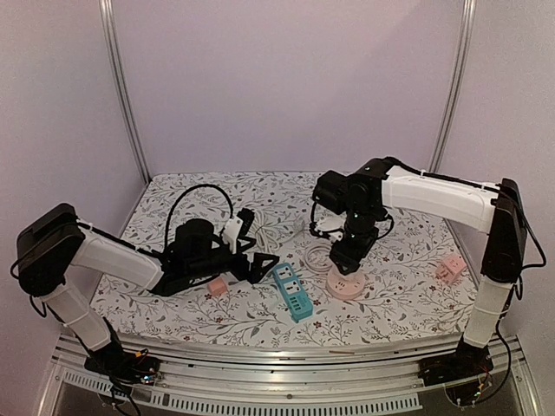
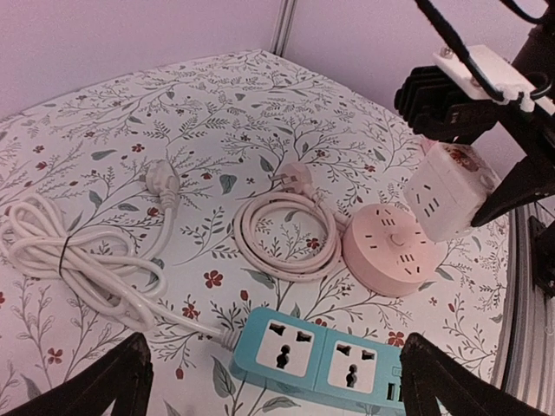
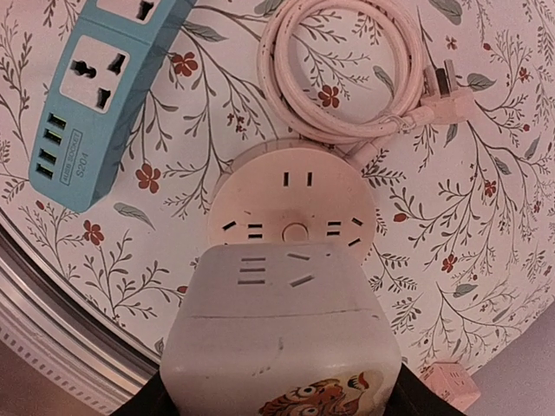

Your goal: Insert the plug

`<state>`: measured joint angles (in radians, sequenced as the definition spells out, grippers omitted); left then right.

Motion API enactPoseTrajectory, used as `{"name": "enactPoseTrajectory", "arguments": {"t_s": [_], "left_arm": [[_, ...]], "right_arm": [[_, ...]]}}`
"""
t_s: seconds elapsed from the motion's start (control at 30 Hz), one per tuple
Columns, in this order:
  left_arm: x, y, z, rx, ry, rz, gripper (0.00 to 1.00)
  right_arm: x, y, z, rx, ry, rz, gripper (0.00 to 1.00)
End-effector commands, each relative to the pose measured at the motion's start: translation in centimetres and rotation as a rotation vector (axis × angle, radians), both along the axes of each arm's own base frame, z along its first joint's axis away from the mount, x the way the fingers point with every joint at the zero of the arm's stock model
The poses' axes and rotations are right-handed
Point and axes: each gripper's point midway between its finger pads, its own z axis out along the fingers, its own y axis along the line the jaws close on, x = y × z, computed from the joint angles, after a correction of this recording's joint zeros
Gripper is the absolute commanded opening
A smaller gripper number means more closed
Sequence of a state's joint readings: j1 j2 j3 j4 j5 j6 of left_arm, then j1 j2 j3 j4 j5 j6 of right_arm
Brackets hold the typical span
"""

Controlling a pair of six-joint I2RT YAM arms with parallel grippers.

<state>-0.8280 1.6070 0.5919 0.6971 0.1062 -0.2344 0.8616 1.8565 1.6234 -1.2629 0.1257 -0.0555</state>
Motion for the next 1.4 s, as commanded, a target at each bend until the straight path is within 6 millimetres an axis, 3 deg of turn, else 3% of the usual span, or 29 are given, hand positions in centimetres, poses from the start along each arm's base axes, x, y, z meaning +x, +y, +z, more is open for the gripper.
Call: {"name": "enactPoseTrajectory", "arguments": {"t_s": [0.0,0.27,0.53,1.0,1.37], "left_arm": [[0.2,-0.5,0.4,-0.019,-0.001,-0.029,0.99],[-0.3,-0.7,0.5,-0.029,-0.005,-0.058,0.99],[-0.3,-0.8,0.4,-0.03,-0.012,-0.068,0.99],[-0.4,-1.0,0.2,-0.031,-0.007,-0.076,0.99],[-0.4,-1.1,0.0,-0.033,-0.002,-0.08,0.99]], "right_arm": [[0.6,-0.8,-0.2,-0.002,-0.001,0.003,0.0],[0.6,-1.7,-1.7,-0.006,0.03,0.046,0.0],[3.1,-1.2,-1.0,0.065,-0.043,0.059,0.0],[2.8,-2.7,-2.9,0.051,0.016,0.017,0.0],[3.3,-2.7,-3.0,0.064,0.004,0.01,0.0]]}}
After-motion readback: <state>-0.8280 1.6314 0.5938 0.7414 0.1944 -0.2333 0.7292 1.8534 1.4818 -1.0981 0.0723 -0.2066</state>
